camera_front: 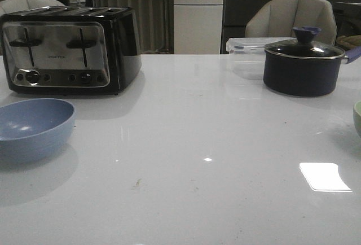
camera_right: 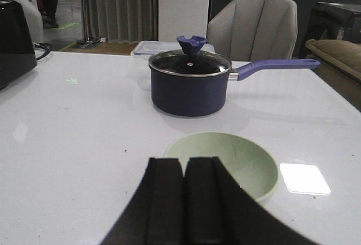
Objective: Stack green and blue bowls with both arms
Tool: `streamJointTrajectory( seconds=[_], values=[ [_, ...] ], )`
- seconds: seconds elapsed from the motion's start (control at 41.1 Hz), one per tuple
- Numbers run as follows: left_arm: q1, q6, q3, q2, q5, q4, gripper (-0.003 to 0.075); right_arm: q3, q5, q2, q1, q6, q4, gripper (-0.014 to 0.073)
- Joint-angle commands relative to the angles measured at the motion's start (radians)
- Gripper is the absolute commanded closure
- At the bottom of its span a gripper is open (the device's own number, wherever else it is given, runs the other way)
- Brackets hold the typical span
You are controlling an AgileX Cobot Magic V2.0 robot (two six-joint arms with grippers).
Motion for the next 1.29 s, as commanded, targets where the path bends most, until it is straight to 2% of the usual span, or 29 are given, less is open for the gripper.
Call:
streamJointTrajectory(
  seconds=[0.0, 0.584, 0.779, 0.877, 1.023, 1.266],
  values=[
    [-0.002, -0.007, 0.005, -0.016, -0.088, -0.008, 0.0622, -0.005, -0.086, -0.021, 0.0, -0.002, -0.003, 0.0558],
    [-0.002, -0.007, 0.005, -0.016, -0.088, -0.008, 0.0622, -0.005, -0.086, -0.021, -0.001, -0.002, -0.003, 0.0558],
    [-0.002, -0.007, -0.003, -0.016, -0.167, -0.008, 0.0622, -0.025, -0.121, -0.021, -0.001, -0.002, 0.006, 0.0558],
    [-0.002, -0.007, -0.058, -0.016, -0.166, -0.008, 0.0622, -0.094, -0.092, -0.021, -0.001, -0.002, 0.022, 0.0558],
    [-0.002, -0.007, -0.216, -0.005, -0.123, -0.008, 0.0622, -0.263, 0.034, -0.01, -0.001, -0.003, 0.022, 0.0558],
    [-0.002, -0.007, -0.501, 0.131, 0.116, -0.008, 0.0622, -0.538, 0.233, 0.15, -0.001, -0.003, 0.022, 0.0558]
  ],
)
